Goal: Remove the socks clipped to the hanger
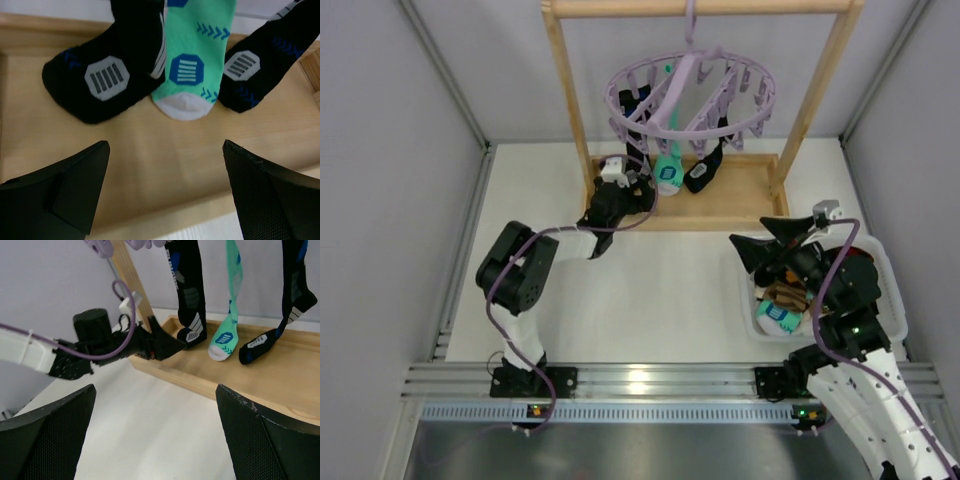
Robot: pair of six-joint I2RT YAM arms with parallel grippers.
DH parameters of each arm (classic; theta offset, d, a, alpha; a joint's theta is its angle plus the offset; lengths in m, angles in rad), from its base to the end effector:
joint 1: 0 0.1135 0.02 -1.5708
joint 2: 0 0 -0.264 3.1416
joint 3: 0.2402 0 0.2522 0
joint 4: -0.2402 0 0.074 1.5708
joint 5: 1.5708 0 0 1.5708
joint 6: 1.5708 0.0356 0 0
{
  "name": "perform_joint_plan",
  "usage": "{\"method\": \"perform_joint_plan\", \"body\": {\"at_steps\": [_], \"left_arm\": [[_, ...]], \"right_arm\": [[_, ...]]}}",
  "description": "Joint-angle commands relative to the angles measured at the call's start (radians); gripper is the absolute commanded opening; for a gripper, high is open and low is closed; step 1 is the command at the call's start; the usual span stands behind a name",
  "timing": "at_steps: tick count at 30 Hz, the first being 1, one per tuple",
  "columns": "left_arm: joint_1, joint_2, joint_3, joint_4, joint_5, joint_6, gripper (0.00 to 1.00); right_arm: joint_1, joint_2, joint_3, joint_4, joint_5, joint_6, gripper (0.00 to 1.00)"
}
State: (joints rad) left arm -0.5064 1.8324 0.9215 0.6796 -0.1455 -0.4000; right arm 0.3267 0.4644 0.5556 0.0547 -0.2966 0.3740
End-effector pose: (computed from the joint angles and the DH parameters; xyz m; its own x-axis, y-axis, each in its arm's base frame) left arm 0.3454 -0.1857 0.1867 -0.3235 -0.2612 -0.9095 0.2503 0.9033 -0.3484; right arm 0.1192 0.0514 0.3295 -0.0840 0.3404 -0.9365 -0.5909 0.7397 0.3219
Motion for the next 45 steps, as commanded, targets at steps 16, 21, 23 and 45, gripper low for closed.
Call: {"method": "perform_joint_plan", "body": {"at_steps": [16, 21, 23, 45], "left_arm": [[0.115, 0.429, 0.554, 0.127, 0.135, 0.188, 0.97], [0.115, 0.418, 0.554, 0.129, 0.139, 0.198, 0.39], [0.112, 0.392, 0.539, 0.129, 0.139, 0.178, 0.04], [-0.268, -0.341, -0.162, 0.121, -0.483, 0.274, 0.00]], "right_arm": [[0.014, -0.036, 0.035, 0.056, -0.312, -0.006, 0.99], [0.014, -0.029, 0.012, 0.086, -0.299, 0.000, 0.99], [0.012, -0.017, 0.007, 0.099, -0.303, 0.009, 0.99], [0.014, -0.099, 0.067, -0.016, -0.225, -0.009, 0.99]]}}
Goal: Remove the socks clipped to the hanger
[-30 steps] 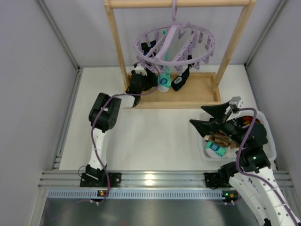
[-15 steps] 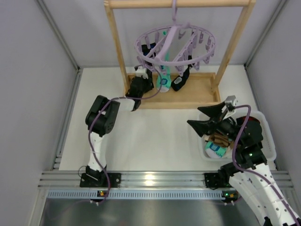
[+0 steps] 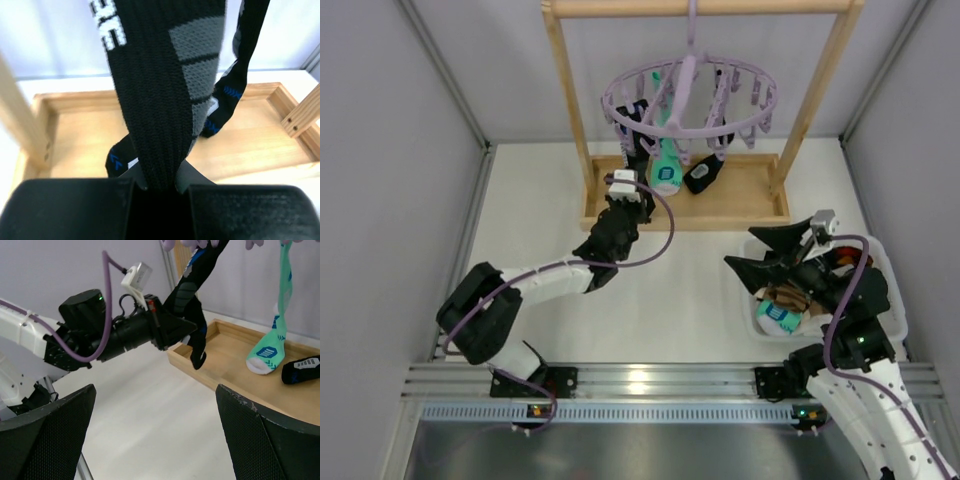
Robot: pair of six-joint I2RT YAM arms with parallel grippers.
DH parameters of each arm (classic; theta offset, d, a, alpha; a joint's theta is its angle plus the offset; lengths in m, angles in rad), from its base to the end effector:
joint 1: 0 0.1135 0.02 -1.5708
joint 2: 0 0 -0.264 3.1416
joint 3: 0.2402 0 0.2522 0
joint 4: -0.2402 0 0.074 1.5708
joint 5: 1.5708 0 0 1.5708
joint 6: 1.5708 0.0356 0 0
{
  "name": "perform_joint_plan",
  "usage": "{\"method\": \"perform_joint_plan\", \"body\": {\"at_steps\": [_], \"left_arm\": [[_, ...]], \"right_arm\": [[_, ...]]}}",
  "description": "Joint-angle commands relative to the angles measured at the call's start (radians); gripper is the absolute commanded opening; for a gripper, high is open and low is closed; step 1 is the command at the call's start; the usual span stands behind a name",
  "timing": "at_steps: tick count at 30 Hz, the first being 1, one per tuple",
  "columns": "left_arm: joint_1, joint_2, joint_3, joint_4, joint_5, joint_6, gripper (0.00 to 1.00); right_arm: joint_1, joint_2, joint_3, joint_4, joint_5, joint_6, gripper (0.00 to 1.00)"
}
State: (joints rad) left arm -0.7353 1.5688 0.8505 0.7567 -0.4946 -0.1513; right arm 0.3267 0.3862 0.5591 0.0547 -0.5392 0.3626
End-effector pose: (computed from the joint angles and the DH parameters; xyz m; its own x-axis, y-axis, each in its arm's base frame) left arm 0.2699 -0.2213 0.2655 -0.0078 -0.1718 -0.9851 0.2402 0.9560 -0.1686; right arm 0.0967 0.0521 0.3378 -0.0659 0.2991 -0.9520 -0.7762 0.5841 0.2372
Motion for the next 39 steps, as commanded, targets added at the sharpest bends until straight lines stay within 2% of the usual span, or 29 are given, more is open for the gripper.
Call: {"method": "perform_joint_plan", "body": {"at_steps": [1, 6, 12, 21, 23, 25, 27, 30, 34, 39], "left_arm": [[-0.056, -0.122, -0.112, 0.041, -0.156, 0.021, 0.00], [-0.133, -0.249, -0.263, 0.015, -0.179, -0.060, 0.00], [-0.225, -0.371, -0.349, -0.005, -0.213, -0.044, 0.00], [-0.372, -0.408, -0.397, -0.008, -0.324, -0.031, 0.00], [-0.438, -0.383, -0.374, -0.008, -0.370, 0.002, 0.00], [-0.513, -0.323, -0.315, -0.008, -0.478, 0.069, 0.00], [-0.559, -0.242, -0.233, -0.008, -0.574, 0.125, 0.00], [-0.628, -0.133, -0.114, -0.007, -0.642, 0.235, 0.00], [-0.680, -0.004, 0.027, -0.007, -0.653, 0.358, 0.00], [-0.691, 0.174, 0.228, -0.007, -0.642, 0.478, 0.00]], "right_arm": [[0.012, -0.026, 0.070, -0.024, 0.024, 0.004, 1.00], [0.012, -0.047, 0.123, -0.053, 0.031, 0.010, 0.99], [0.012, -0.064, 0.182, -0.128, 0.036, 0.015, 0.99], [0.012, 0.011, 0.255, -0.217, 0.117, 0.053, 1.00], [0.014, 0.042, 0.284, -0.237, 0.134, 0.059, 0.99], [0.012, 0.088, 0.304, -0.268, 0.174, 0.073, 0.97], [0.012, 0.141, 0.346, -0.318, 0.206, 0.076, 0.96], [0.014, 0.235, 0.438, -0.390, 0.266, 0.056, 0.93], [0.014, 0.353, 0.606, -0.541, 0.333, 0.001, 0.90], [0.028, 0.506, 0.794, -0.706, 0.426, -0.070, 0.86]]}}
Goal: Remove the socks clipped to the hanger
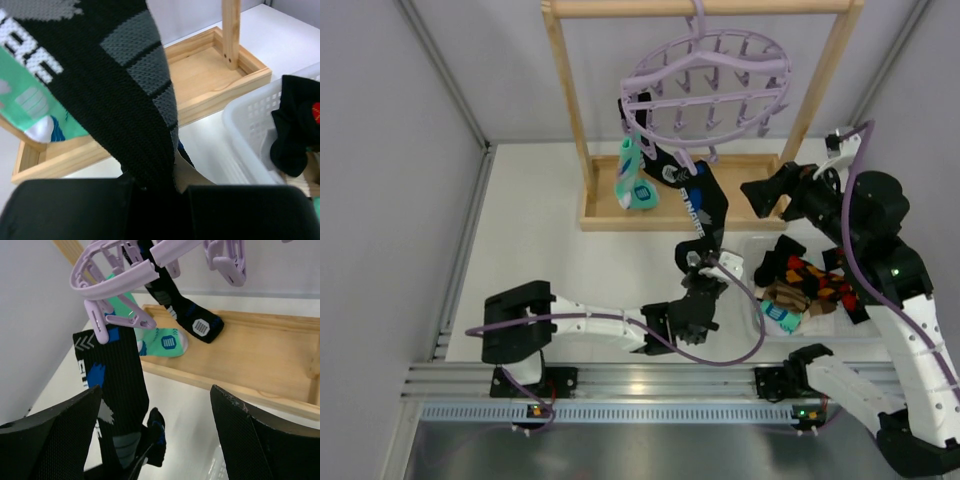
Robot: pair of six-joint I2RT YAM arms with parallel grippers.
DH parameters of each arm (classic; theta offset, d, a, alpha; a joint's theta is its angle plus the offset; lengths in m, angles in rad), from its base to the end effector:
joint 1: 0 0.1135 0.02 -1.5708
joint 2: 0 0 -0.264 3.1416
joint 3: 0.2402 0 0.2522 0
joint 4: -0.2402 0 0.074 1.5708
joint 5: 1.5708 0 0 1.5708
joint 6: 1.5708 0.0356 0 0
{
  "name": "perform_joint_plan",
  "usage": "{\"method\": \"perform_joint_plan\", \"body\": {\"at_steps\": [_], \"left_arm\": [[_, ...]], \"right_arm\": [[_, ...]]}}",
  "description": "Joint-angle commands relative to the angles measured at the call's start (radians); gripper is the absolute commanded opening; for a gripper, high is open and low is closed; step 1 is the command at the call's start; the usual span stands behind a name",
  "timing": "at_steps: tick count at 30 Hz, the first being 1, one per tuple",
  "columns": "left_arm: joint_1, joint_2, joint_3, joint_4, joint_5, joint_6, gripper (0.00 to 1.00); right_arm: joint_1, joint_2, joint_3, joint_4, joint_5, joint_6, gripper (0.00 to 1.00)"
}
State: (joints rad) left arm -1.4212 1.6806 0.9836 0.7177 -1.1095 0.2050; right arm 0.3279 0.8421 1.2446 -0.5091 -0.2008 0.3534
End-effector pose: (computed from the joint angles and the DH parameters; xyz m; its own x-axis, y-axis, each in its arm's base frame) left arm 0.0859 -0.3563 0.2665 0.0655 0.1737 -0.9826 0.2997 0.9359 0.1854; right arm 0.1438 0.0564 0.4500 -0.2687 0.2668 -0.9255 -0.4374 0.8223 0.3640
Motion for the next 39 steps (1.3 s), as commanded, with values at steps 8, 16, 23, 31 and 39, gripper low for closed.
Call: {"method": "perform_joint_plan", "body": {"at_steps": [8, 16, 23, 31, 39], "left_arm": [[-0.008, 0.212, 0.254, 0.034, 0.129, 0.253, 0.00], [0.007, 0.292, 0.308, 0.035, 0.111, 0.338, 0.00], [0.013, 0.295, 0.290, 0.035, 0.088, 0.367, 0.00], [0.013, 0.280, 0.286, 0.035, 0.091, 0.376, 0.00], [0.013, 0.278, 0.294, 0.035, 0.099, 0.381, 0.00]], "right_arm": [[0.213, 0.230, 0.351, -0.316, 0.418, -0.142, 0.79], [0.447, 0.412, 0.498, -0.368, 0.656, -0.186, 0.77], [0.553, 0.575, 0.660, -0.397, 0.894, -0.283, 0.73], [0.591, 0.701, 0.768, -0.434, 1.055, -0.341, 0.67], [0.641, 0.732, 0.753, -0.418, 1.215, -0.392, 0.63]]}}
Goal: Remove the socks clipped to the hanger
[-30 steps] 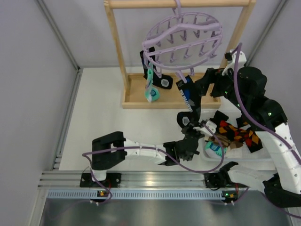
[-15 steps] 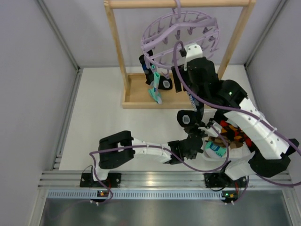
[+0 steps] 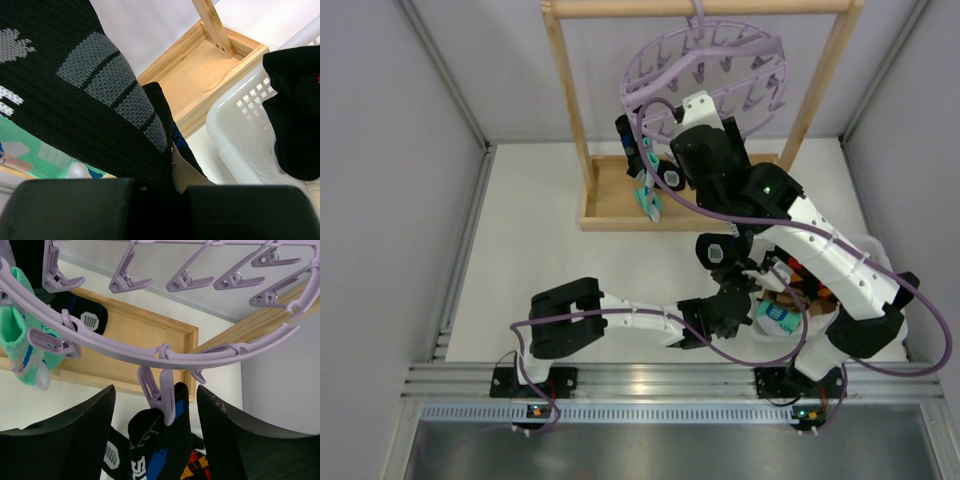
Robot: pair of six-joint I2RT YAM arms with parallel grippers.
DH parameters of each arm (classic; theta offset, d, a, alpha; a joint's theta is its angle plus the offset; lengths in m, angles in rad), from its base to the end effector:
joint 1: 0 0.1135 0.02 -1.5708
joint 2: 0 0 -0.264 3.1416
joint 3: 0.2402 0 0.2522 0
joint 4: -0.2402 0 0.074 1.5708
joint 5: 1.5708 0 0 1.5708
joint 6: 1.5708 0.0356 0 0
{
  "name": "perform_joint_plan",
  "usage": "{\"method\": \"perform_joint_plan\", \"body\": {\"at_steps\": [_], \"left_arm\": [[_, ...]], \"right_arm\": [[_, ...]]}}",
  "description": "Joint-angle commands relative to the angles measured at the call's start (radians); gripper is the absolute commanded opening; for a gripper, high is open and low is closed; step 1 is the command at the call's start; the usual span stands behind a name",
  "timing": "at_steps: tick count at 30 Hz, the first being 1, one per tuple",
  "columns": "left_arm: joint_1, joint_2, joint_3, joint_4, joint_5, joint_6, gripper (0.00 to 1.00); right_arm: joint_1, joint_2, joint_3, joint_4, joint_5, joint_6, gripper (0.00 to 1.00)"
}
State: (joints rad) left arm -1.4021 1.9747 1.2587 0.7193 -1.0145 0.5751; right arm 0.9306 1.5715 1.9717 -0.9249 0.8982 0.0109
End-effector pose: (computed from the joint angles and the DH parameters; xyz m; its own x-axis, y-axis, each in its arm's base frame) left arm 0.1038 -0.4294 0.2410 0.2061 0.5008 -0.8407 0.3169 0.7787 0.5416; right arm 0.2049 0.2285 0.4800 -0.3003 -0.3917 -0.8697 -0.0920 0.9194 -0.3824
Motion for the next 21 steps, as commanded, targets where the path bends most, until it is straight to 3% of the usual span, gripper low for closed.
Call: {"method": "perform_joint_plan", "body": {"at_steps": [1, 16, 21], "left_arm": [[-0.006, -0.019, 0.021, 0.034, 0.004, 0.009, 0.00], [-0.006, -0.074, 0.004, 0.034, 0.002, -0.006, 0.00], [-0.008, -0.096, -0.010, 0.034, 0.013, -0.021, 0.00]], "right_arm": [[0.042, 0.004, 0.020, 0.006, 0.120, -0.055, 0.62], [0.045, 0.033, -0.048, 0.123, 0.177, -0.118, 0.58], [0.045, 0.033, -0.114, 0.254, 0.232, -0.190, 0.55]]}}
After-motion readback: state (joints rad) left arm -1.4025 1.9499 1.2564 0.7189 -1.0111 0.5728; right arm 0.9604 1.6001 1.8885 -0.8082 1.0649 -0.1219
